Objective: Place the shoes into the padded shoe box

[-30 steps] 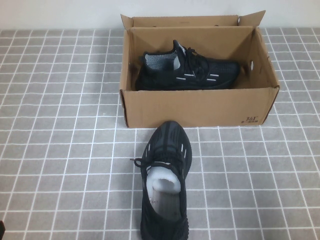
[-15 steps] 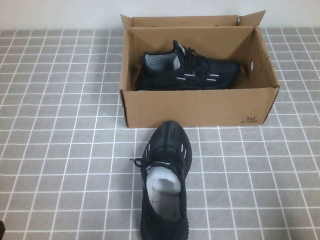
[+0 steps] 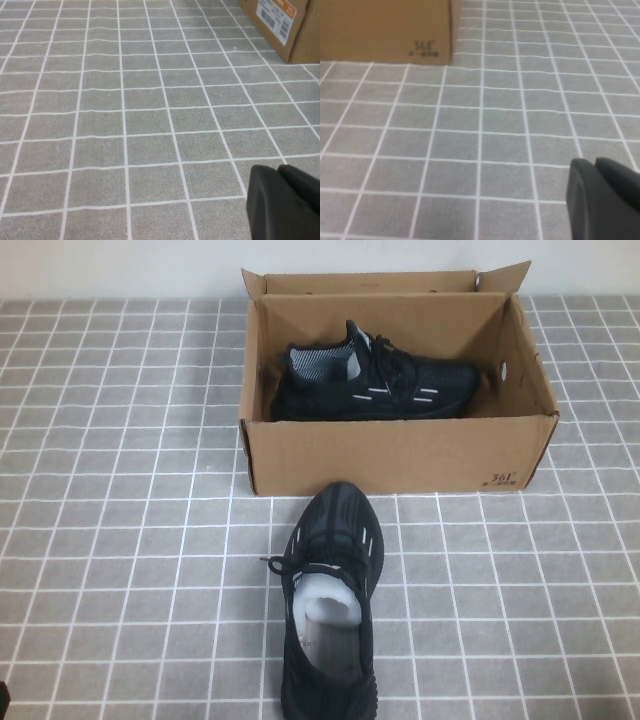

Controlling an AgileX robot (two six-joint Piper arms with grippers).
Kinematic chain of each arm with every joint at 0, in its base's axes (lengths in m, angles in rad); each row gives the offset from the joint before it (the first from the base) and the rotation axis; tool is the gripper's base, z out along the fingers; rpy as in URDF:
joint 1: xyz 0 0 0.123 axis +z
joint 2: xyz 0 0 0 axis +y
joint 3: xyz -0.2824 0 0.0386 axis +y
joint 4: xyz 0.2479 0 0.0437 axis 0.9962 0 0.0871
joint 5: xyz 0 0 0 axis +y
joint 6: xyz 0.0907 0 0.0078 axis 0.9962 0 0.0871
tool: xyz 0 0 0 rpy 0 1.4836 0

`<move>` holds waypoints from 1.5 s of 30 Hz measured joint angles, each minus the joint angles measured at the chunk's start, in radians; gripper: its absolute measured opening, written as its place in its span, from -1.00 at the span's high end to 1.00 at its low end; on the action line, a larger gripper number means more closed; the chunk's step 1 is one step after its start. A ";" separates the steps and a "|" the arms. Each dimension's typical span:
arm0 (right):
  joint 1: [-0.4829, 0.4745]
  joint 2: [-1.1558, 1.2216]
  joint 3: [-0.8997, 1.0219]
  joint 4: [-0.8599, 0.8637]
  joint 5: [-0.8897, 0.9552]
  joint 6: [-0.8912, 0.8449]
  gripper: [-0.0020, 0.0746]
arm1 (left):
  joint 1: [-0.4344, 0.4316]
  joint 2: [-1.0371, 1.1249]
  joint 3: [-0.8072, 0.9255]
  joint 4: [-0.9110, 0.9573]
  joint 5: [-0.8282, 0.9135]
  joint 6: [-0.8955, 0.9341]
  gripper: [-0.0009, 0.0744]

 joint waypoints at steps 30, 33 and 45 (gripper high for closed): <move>-0.023 0.002 0.000 0.018 0.004 -0.004 0.96 | 0.000 0.000 0.000 0.000 0.000 0.000 0.99; -0.023 0.002 0.000 0.018 0.004 -0.004 0.96 | 0.000 0.000 0.000 0.000 0.000 0.000 0.99; -0.023 0.002 0.000 0.018 0.004 -0.003 0.96 | 0.000 0.000 0.000 0.000 0.000 0.000 0.99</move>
